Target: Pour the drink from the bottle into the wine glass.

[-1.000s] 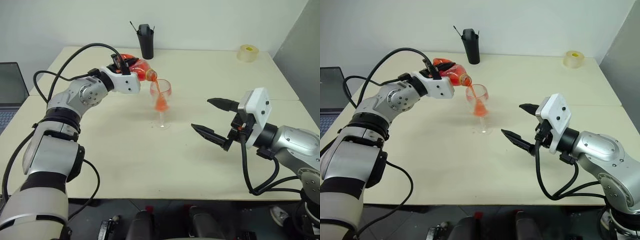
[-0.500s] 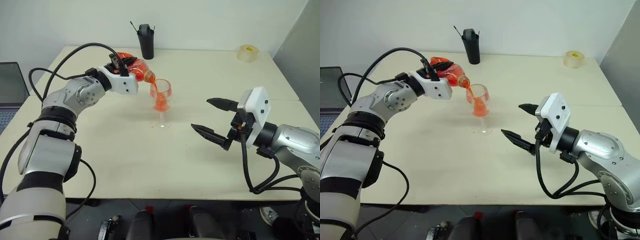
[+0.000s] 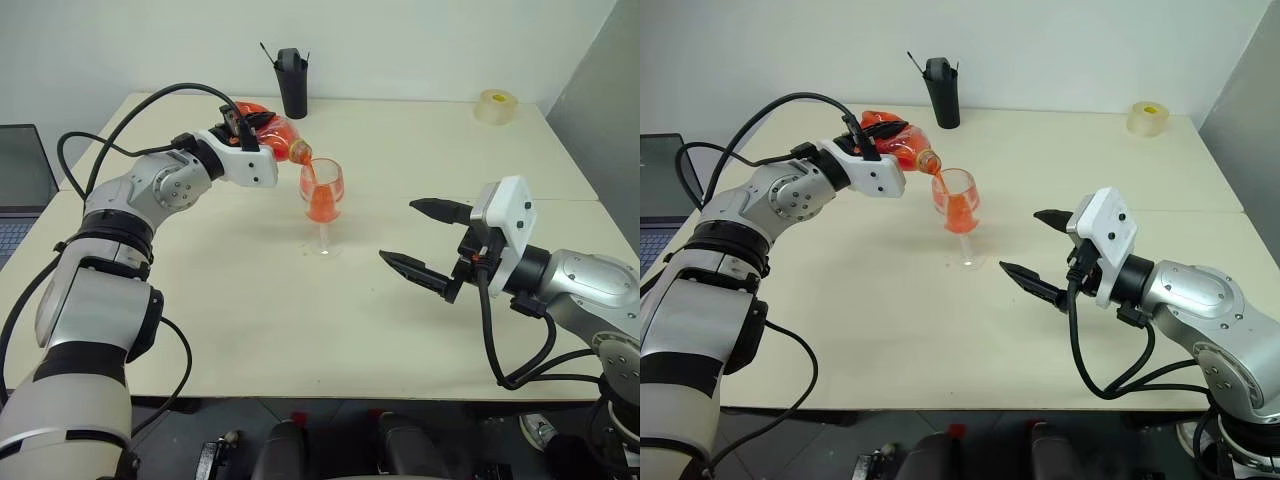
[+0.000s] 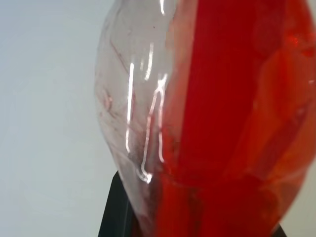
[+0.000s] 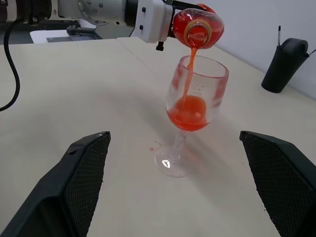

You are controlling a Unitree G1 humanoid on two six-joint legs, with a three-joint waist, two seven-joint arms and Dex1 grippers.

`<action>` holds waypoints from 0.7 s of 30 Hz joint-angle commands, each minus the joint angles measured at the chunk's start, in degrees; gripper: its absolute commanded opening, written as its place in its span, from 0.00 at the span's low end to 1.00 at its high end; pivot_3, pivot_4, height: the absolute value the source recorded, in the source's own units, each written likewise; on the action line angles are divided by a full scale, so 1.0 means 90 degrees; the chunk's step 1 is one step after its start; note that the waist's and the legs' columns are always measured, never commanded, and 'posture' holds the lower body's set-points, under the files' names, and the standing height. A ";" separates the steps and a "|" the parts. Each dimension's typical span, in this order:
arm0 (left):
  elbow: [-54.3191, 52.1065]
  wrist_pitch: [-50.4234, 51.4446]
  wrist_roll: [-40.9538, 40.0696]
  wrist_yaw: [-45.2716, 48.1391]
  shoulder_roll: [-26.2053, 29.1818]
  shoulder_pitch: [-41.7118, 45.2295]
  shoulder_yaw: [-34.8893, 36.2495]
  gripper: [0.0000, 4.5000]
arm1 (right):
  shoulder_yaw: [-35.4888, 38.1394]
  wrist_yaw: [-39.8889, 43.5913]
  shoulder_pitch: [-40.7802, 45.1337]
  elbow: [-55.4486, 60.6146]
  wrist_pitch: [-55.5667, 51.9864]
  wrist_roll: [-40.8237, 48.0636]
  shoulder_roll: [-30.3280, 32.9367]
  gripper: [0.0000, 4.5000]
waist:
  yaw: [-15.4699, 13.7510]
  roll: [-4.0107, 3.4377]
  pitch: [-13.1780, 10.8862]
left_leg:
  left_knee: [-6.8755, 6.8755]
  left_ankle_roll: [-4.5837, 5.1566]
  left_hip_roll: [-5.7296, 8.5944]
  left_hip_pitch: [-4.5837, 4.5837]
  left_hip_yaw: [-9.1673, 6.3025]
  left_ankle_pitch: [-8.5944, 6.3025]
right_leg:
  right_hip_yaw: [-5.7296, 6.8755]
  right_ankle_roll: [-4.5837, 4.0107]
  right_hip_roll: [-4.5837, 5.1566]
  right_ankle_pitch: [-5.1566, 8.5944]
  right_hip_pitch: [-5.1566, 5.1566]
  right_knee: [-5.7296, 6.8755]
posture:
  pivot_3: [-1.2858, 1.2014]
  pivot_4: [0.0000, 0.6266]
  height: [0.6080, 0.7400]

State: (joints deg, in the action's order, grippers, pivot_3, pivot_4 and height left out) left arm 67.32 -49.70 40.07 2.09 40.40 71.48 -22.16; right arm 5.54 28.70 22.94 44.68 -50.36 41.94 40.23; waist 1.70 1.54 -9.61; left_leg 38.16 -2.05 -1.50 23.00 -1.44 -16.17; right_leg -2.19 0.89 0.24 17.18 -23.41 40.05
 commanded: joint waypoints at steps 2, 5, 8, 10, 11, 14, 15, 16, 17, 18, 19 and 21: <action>-0.0209 0.0089 -0.0018 -0.0108 0.0085 0.0310 0.0029 0.17 | 0.0062 0.0000 0.0068 0.0117 0.0103 0.0104 -0.0001 1.00 | 0.0000 0.0000 0.0000 | 0.0000 0.0000 0.0000 0.0000 0.0000 0.0000 | 0.0000 0.0000 0.0000 0.0000 0.0000 0.0000 | 0.52 0.24 1.00; -0.0229 0.0071 -0.0013 -0.0090 0.0053 0.0327 0.0034 0.17 | 0.0087 -0.0010 0.0037 0.0135 0.0115 0.0100 0.0002 1.00 | 0.0000 0.0000 0.0000 | 0.0000 0.0000 0.0000 0.0000 0.0000 0.0000 | 0.0000 0.0000 0.0000 0.0000 0.0000 0.0000 | 0.52 0.24 1.00; -0.0223 0.0077 -0.0012 -0.0058 0.0028 0.0339 0.0023 0.17 | 0.0091 -0.0018 0.0027 0.0144 0.0115 0.0091 0.0007 1.00 | 0.0000 0.0000 0.0000 | 0.0000 0.0000 0.0000 0.0000 0.0000 0.0000 | 0.0000 0.0000 0.0000 0.0000 0.0000 0.0000 | 0.52 0.24 1.00; -0.0218 0.0090 0.0017 -0.0071 0.0020 0.0352 0.0003 0.17 | 0.0074 -0.0031 0.0031 0.0143 0.0119 0.0066 0.0005 1.00 | 0.0000 0.0000 0.0000 | 0.0000 0.0000 0.0000 0.0000 0.0000 0.0000 | 0.0000 0.0000 0.0000 0.0000 0.0000 0.0000 | 0.52 0.24 1.00; -0.0208 0.0100 0.0026 -0.0078 0.0015 0.0363 -0.0004 0.17 | 0.0059 -0.0041 0.0044 0.0134 0.0123 0.0045 0.0001 1.00 | 0.0000 0.0000 0.0000 | 0.0000 0.0000 0.0000 0.0000 0.0000 0.0000 | 0.0000 0.0000 0.0000 0.0000 0.0000 0.0000 | 0.52 0.24 1.00; -0.0181 0.0130 0.0070 -0.0075 0.0012 0.0392 -0.0038 0.17 | 0.0065 -0.0074 0.0043 0.0118 0.0137 -0.0015 -0.0001 1.00 | 0.0000 0.0000 0.0000 | 0.0001 0.0000 0.0000 0.0000 0.0001 0.0000 | 0.0000 0.0000 0.0000 0.0000 0.0000 0.0001 | 0.52 0.24 1.00; -0.0176 0.0131 0.0087 -0.0074 0.0018 0.0399 -0.0054 0.17 | 0.0075 -0.0079 0.0034 0.0119 0.0135 -0.0023 0.0003 1.00 | 0.0000 0.0000 0.0000 | 0.0001 0.0000 0.0000 0.0000 0.0000 0.0000 | 0.0000 0.0000 0.0000 0.0000 0.0000 0.0001 | 0.52 0.24 1.00; -0.0175 0.0130 0.0104 -0.0076 0.0025 0.0404 -0.0076 0.17 | 0.0094 -0.0081 0.0013 0.0126 0.0132 -0.0029 0.0016 1.00 | 0.0000 0.0000 0.0000 | 0.0001 0.0000 0.0000 0.0000 0.0000 0.0000 | 0.0000 0.0000 0.0000 0.0000 0.0000 0.0001 | 0.52 0.24 1.00; -0.0174 0.0131 0.0112 -0.0081 0.0030 0.0408 -0.0094 0.17 | 0.0111 -0.0083 -0.0006 0.0132 0.0131 -0.0033 0.0025 1.00 | 0.0000 0.0000 0.0000 | 0.0001 0.0000 0.0000 0.0000 0.0001 0.0000 | -0.0001 0.0000 0.0000 0.0000 0.0000 0.0001 | 0.52 0.24 1.00; -0.0168 0.0134 0.0120 -0.0088 0.0036 0.0415 -0.0113 0.17 | 0.0122 -0.0089 -0.0013 0.0132 0.0127 -0.0039 0.0032 1.00 | 0.0000 0.0000 0.0000 | 0.0000 0.0000 0.0000 0.0000 0.0001 0.0000 | 0.0000 0.0000 0.0000 0.0000 0.0000 0.0001 | 0.52 0.24 1.00; -0.0166 0.0137 0.0135 -0.0099 0.0040 0.0422 -0.0133 0.17 | 0.0132 -0.0092 -0.0020 0.0132 0.0126 -0.0043 0.0039 1.00 | 0.0000 0.0000 0.0000 | 0.0001 0.0000 0.0000 0.0000 0.0000 0.0000 | 0.0000 0.0000 0.0000 0.0000 0.0000 0.0001 | 0.52 0.24 1.00; -0.0161 0.0145 0.0158 -0.0121 0.0048 0.0433 -0.0161 0.17 | 0.0137 -0.0103 -0.0022 0.0128 0.0127 -0.0053 0.0044 1.00 | 0.0000 0.0000 0.0000 | 0.0001 0.0000 0.0000 0.0000 0.0001 0.0000 | 0.0000 0.0000 0.0000 0.0000 0.0000 0.0001 | 0.52 0.24 1.00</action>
State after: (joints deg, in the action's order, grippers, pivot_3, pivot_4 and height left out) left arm 67.33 -48.47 41.82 2.07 40.19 72.78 -24.09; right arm 5.51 28.22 22.65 44.69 -50.36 41.62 40.17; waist 1.70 1.54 -9.61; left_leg 38.17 -2.05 -1.50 23.00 -1.44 -16.17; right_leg -2.19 0.89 0.24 17.18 -23.41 40.06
